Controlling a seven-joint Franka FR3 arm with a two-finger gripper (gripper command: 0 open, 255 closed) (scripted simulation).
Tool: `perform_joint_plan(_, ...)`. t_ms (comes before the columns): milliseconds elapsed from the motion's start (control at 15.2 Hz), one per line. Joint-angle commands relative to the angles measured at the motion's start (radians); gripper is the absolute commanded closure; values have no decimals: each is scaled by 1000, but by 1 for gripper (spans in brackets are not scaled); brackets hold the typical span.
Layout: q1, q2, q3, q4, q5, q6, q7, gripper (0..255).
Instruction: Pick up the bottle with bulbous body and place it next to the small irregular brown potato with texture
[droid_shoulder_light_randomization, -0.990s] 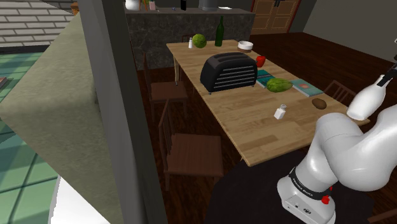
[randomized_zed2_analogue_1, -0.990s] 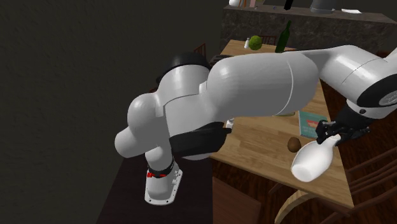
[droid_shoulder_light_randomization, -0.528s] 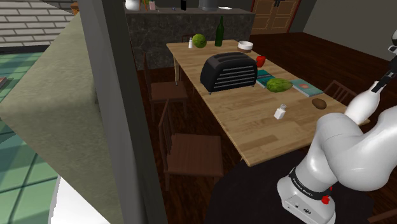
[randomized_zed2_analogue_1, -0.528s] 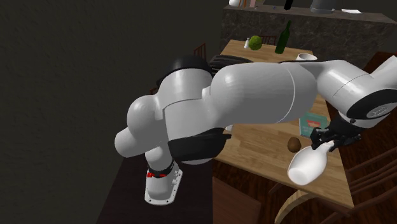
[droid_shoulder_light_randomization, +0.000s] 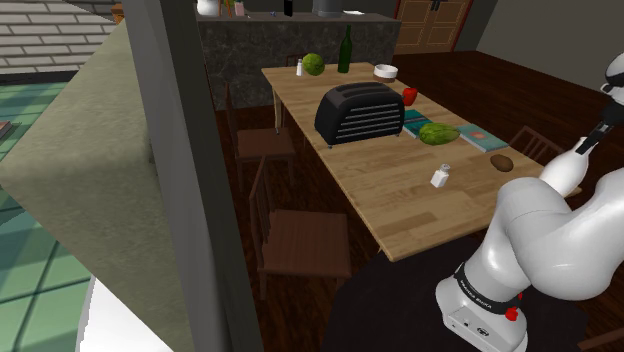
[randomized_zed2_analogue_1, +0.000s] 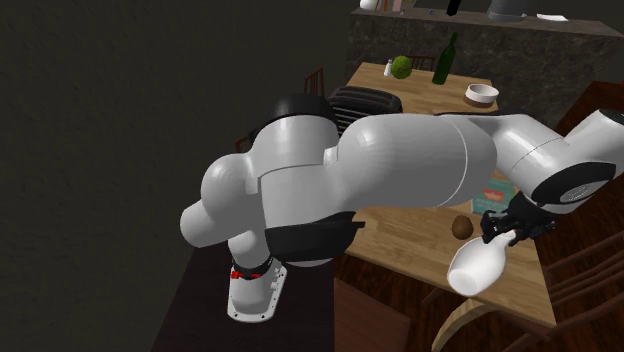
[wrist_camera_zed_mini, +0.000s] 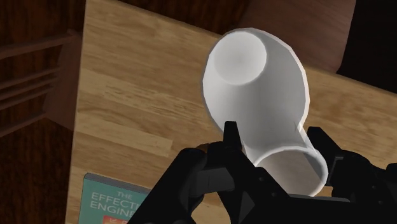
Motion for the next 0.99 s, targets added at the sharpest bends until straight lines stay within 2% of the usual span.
perform_joint_plan(0, 0, 0, 0, -2, -1, 3, 1, 255)
perform_joint_plan(330, 0, 0, 0, -2, -1, 3, 1, 255)
perform_joint_plan(396, 0, 0, 0, -2, -1, 3, 1, 0)
perform_joint_plan(726, 0, 0, 0, -2, -1, 3, 1, 0)
perform_joint_plan(924, 0, 26, 25, 71, 31, -80, -21, 0)
